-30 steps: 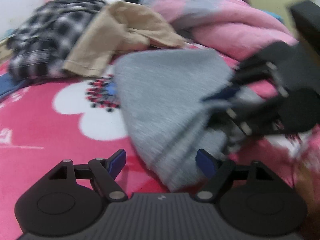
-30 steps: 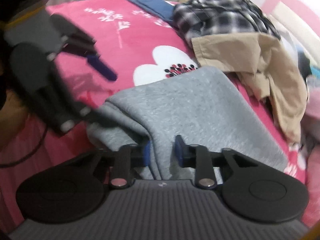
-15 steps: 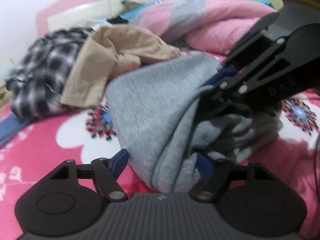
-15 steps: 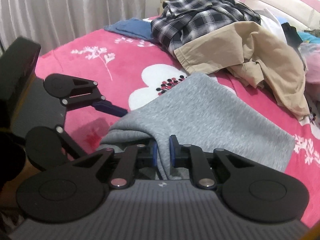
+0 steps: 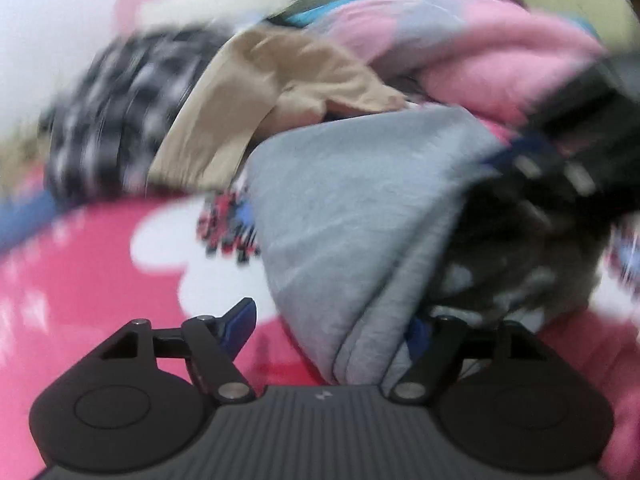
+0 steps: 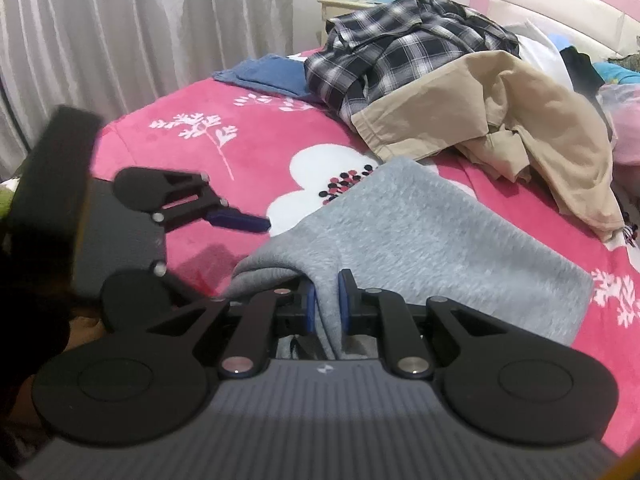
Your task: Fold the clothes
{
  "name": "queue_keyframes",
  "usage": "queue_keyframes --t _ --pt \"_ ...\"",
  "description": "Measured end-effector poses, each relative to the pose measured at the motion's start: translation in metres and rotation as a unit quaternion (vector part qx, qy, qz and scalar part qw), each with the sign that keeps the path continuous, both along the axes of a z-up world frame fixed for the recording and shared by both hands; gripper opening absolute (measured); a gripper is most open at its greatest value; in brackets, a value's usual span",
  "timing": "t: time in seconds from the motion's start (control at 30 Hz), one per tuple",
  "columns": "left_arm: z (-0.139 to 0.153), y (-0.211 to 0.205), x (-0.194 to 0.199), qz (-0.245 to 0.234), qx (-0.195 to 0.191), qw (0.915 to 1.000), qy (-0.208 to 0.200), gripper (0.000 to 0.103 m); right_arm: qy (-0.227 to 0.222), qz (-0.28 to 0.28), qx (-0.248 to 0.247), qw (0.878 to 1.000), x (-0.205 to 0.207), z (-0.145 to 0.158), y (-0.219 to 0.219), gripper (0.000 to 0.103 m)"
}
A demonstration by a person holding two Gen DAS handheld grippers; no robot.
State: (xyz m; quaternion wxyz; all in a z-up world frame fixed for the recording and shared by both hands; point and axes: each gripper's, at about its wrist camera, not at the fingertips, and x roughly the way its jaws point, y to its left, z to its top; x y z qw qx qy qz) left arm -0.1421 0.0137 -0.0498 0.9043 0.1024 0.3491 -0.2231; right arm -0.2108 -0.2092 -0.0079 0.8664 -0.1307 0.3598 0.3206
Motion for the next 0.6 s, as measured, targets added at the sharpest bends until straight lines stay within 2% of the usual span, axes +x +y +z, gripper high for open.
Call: queue_keyframes --t 0.07,0.13,0.23,0.33,0.43,0.5,0.53,0.6 --pt "-0.001 0.002 -0.002 0.004 -0.002 1.0000 -0.001 0.076 -0.010 0.020 -0.019 1.000 -0.007 -0.005 0.002 0.011" --pt "0.000 0.002 -0.004 0.003 0.001 1.0000 -0.004 0.076 -0.041 0.062 -0.069 0.995 -0.021 -0.013 0.010 0.014" --pt "0.002 0.005 0.003 0.007 -0.009 0.9999 0.007 0.076 -0.085 0.109 -0.127 0.982 -0.038 -0.023 0.020 0.028" --pt "0.002 0.006 0.002 0.007 -0.007 0.9999 0.003 0.076 -0.103 0.132 -0.162 0.972 -0.041 -0.034 0.028 0.032" --pt "0.002 0.010 0.000 0.005 -0.011 0.9999 0.007 0.076 -0.111 0.106 -0.236 0.960 -0.028 -0.051 0.023 0.030" --pt "0.004 0.011 -0.002 -0.007 -0.011 0.9998 0.015 0.076 -0.071 0.070 -0.193 0.976 -0.018 -0.046 0.012 0.030" --pt "0.007 0.011 -0.003 -0.016 -0.010 0.9997 0.016 0.076 -0.061 0.059 -0.181 0.980 -0.015 -0.044 0.010 0.030" --pt "0.010 0.013 -0.007 -0.032 -0.011 0.9992 0.019 0.082 -0.068 0.059 -0.188 0.978 -0.017 -0.046 0.012 0.030"
